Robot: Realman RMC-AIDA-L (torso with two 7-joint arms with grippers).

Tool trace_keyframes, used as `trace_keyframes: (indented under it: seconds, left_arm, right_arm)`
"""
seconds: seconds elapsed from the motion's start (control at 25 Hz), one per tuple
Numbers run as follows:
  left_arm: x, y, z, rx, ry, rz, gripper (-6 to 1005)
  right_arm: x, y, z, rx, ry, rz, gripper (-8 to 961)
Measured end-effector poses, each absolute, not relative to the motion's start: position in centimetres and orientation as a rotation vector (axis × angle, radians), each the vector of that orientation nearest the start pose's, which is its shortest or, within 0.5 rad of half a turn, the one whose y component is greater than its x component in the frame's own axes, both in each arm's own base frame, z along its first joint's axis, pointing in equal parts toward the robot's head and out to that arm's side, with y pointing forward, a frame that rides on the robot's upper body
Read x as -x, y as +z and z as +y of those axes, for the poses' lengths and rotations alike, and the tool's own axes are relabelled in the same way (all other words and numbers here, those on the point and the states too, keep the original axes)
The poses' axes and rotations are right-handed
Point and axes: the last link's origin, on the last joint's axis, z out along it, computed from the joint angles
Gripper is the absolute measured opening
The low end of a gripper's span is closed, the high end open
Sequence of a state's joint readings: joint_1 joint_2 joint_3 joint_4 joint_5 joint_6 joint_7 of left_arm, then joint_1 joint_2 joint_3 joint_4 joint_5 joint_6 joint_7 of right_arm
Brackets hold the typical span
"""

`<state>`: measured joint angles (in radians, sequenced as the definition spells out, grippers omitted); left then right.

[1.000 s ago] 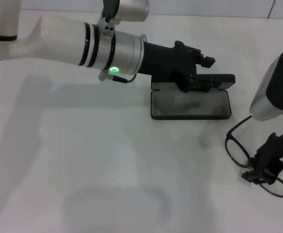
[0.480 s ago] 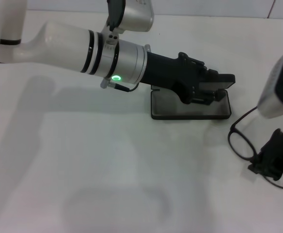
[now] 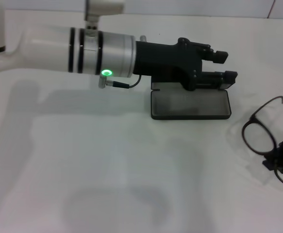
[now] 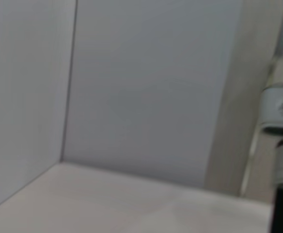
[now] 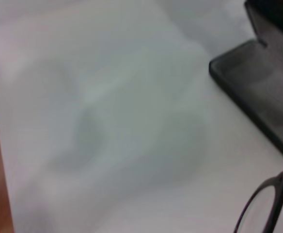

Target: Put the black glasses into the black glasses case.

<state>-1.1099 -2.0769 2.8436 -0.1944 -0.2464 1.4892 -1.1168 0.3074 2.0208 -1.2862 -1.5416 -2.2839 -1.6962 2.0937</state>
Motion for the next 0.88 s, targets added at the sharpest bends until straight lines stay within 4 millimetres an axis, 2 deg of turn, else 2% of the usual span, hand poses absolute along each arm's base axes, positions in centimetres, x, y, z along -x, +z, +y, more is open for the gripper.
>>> trace_keyframes:
  seconds: [0.12,0.32,0.52,0.64,0.76,0.88]
  left_arm:
    - [12.2,-6.3,37.8,2.975,-0.975,-0.261,538]
    - [12.4,-4.6,37.6,2.908,-1.14,-0.308,542]
    - [12.5,-4.2,37.8,2.894,-1.162,-0.363,543]
    - [12.3,-4.2,37.8,2.901,-1.163,-0.388,543]
    - [11.7,-4.4,37.9,2.927,-1.167,-0.442,542]
    - [11.2,-4.4,37.6,2.958,-1.189,-0.452,542]
  right_arm:
    - [-23.1,5.0,28.7,2.9,-0.101,0.557,97]
    - [-25.3,5.2,27.7,2.949,0.125,0.353,97]
    - [-26.5,5.9,27.0,2.908,0.365,0.21,96]
    - [-26.7,5.9,26.0,2.877,0.51,0.047,96]
    - [-27.5,5.0,25.3,2.796,0.652,-0.126,96]
    - [-28.0,4.2,25.0,2.751,0.708,-0.208,96]
